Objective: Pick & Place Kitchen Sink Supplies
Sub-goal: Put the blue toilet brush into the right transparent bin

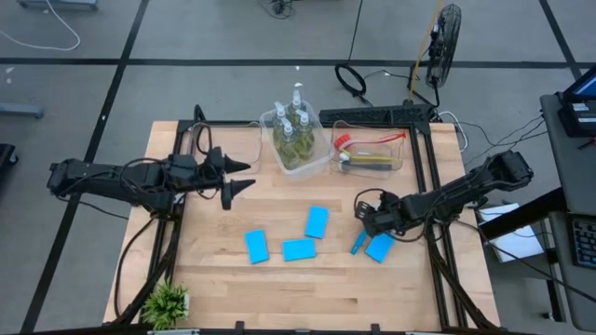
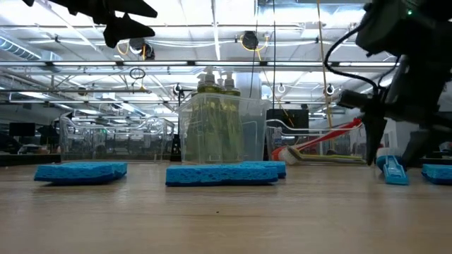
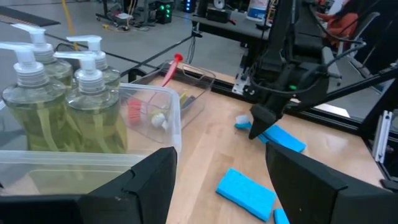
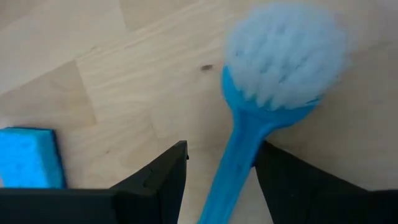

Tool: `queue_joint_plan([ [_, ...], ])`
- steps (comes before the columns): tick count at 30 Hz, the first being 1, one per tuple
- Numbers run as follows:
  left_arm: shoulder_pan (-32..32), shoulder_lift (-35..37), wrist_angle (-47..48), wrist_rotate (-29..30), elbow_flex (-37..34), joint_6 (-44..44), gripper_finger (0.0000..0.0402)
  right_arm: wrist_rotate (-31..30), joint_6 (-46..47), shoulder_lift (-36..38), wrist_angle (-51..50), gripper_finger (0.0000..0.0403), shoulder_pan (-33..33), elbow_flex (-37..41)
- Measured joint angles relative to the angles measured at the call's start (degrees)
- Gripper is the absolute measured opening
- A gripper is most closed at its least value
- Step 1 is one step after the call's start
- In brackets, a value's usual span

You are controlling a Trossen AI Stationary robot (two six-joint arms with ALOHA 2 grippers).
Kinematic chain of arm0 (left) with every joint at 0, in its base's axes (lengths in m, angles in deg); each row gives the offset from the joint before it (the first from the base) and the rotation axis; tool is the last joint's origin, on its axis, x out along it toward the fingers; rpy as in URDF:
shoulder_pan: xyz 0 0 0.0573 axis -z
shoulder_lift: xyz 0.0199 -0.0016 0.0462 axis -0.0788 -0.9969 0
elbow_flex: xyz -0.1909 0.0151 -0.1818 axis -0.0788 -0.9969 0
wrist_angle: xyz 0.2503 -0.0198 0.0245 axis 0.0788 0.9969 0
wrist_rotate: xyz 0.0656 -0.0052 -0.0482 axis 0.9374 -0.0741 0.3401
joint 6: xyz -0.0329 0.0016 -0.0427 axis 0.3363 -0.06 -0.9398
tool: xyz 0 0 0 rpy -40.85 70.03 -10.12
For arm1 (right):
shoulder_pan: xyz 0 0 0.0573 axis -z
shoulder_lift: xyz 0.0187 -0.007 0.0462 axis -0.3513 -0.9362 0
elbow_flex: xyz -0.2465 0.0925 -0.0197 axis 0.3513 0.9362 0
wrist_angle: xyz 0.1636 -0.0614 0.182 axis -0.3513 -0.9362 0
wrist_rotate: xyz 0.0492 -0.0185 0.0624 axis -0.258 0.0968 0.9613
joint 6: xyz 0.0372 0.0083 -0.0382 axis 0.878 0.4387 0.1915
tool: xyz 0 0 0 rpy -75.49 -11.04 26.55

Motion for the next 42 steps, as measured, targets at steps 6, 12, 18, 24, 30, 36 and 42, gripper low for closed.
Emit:
queue_joint_plan([
  [6,1.27,0.0,0.05,0.02,0.0,-0.04,0.0251,-0.69,-1.1,1.2,6.71,0.0174,-0.05,5.05],
  [12,1.79,0.0,0.11,0.02,0.0,-0.22,0.0251,-1.08,0.1,3.44,6.13,0.0175,-0.02,5.24],
  [18,1.79,0.0,0.2,0.02,0.0,-0.24,0.0251,-1.78,-0.72,3.76,6.1,0.0172,-0.05,5.28],
  [24,1.79,0.0,0.23,0.03,0.0,-0.2,0.0251,-2.16,-1.54,3.76,5.92,0.0169,-0.05,5.28],
  [30,1.75,0.0,0.22,0.04,0.0,-0.24,0.0251,-2.26,-0.5,3.76,5.53,0.0153,-0.05,5.3],
  [36,1.75,0.0,0.21,0.03,0.0,-0.31,0.0251,-2.54,0.07,3.76,4.61,0.0102,-0.05,5.35],
  [42,1.75,0.0,0.22,0.02,0.0,-1.14,0.0251,-3.17,-0.29,3.7,5.14,0.0041,-0.01,5.38],
])
